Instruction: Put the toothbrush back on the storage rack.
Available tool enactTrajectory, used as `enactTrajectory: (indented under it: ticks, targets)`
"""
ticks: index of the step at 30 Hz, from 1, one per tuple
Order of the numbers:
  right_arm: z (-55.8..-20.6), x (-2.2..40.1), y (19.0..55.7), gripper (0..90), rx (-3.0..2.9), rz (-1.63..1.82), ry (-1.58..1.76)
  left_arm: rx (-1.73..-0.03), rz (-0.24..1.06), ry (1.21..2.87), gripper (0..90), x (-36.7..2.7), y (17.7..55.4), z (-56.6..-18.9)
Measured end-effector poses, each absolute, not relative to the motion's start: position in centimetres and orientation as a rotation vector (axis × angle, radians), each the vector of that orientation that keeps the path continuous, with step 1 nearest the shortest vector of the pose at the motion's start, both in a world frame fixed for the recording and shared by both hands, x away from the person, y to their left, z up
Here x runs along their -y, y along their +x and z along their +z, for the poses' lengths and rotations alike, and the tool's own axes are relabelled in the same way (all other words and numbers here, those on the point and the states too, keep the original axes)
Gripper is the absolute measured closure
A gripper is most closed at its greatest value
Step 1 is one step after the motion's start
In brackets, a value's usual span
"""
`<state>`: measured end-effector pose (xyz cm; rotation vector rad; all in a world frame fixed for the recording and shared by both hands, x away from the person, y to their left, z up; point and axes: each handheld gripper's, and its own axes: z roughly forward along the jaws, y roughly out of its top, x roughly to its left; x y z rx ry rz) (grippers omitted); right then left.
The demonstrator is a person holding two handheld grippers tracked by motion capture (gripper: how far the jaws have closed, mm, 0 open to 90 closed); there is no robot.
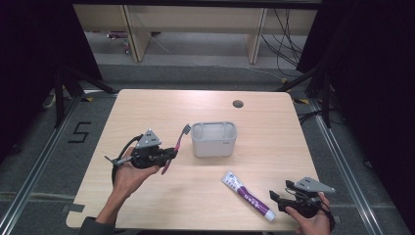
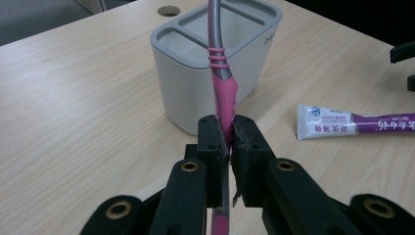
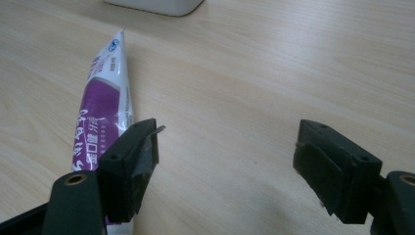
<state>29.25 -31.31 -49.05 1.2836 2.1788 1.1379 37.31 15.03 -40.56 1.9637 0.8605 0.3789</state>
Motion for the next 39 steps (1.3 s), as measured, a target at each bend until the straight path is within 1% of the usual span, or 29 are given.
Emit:
enactTrajectory:
  ticks: [3, 4, 10, 21, 39]
  targets:
    - [-49.0, 31.0, 28.9, 25.1, -2.169, 1.131, 1.352, -0.858, 0.395, 1.915, 82.3, -15.1, 37.3, -40.2]
    - [-49.0, 31.3, 29.2, 25.1, -2.171, 1.116, 1.292, -0.851, 0.39, 1.913, 82.3, -15.1, 37.4, -40.1]
    - [-49.0, 31.3, 29.2, 25.1, -2.159, 1.12, 1.296, -0.882, 0.403, 1.84, 82.3, -15.1, 38.0, -39.7]
    - [-49.1, 31.5, 29.3, 25.1, -2.156, 1.12, 1.29, -0.882, 0.392, 1.799, 82.3, -14.3, 39.3, -38.8]
    - [-49.1, 31.5, 29.2, 25.1, -2.159, 1.124, 1.3, -0.868, 0.413, 1.708, 82.3, -12.3, 41.6, -37.5]
